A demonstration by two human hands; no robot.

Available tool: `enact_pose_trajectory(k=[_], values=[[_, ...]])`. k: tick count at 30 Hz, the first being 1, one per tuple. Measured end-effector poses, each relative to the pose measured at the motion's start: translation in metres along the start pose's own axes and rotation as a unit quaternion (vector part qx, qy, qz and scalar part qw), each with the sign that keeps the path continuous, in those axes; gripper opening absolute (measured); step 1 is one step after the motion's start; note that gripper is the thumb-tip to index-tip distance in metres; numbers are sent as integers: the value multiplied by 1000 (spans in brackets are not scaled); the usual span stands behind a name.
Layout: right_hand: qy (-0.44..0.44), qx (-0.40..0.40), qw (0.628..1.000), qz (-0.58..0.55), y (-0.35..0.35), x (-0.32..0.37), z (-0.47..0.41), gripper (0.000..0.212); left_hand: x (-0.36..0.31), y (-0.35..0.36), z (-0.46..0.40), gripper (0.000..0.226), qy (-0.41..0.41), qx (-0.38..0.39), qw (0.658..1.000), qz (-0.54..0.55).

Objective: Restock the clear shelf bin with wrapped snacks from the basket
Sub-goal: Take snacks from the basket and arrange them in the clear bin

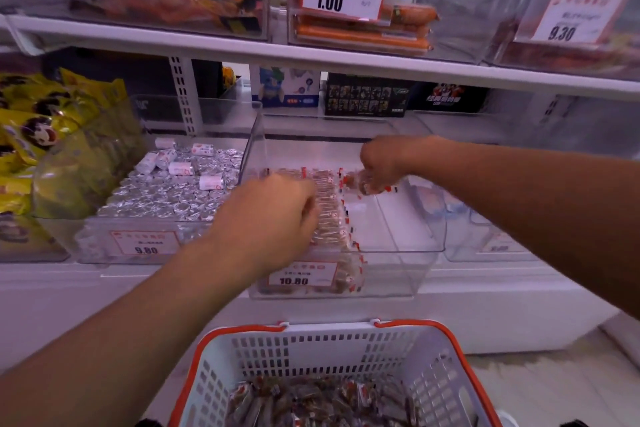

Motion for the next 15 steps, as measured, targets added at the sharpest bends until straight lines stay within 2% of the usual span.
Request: enact_pose_trajectory(k=[2,5,8,11,15], values=[[9,39,999,15,11,0,-29,34,3,2,-2,19,12,5,998,-55],[4,57,998,10,27,1,-57,41,8,5,-4,21,34,20,996,-83],[10,48,999,1,33,2,-65,43,8,9,-4,27,59,11,992,-112],[15,2,999,41,30,3,-61,51,9,13,-4,33,62,12,989,-134],[32,-3,991,127,30,5,-54,36,11,15,-4,35,59,5,989,-132]])
Point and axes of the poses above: each hand's wrist, its own z-axis away from the middle knuckle, its own y-axis out of the palm, x = y × z, the point moved 2 cm from there along -z, towards the middle knuckle, and after that the axes turned 4 degrees about -y, right-handed, at the moved point
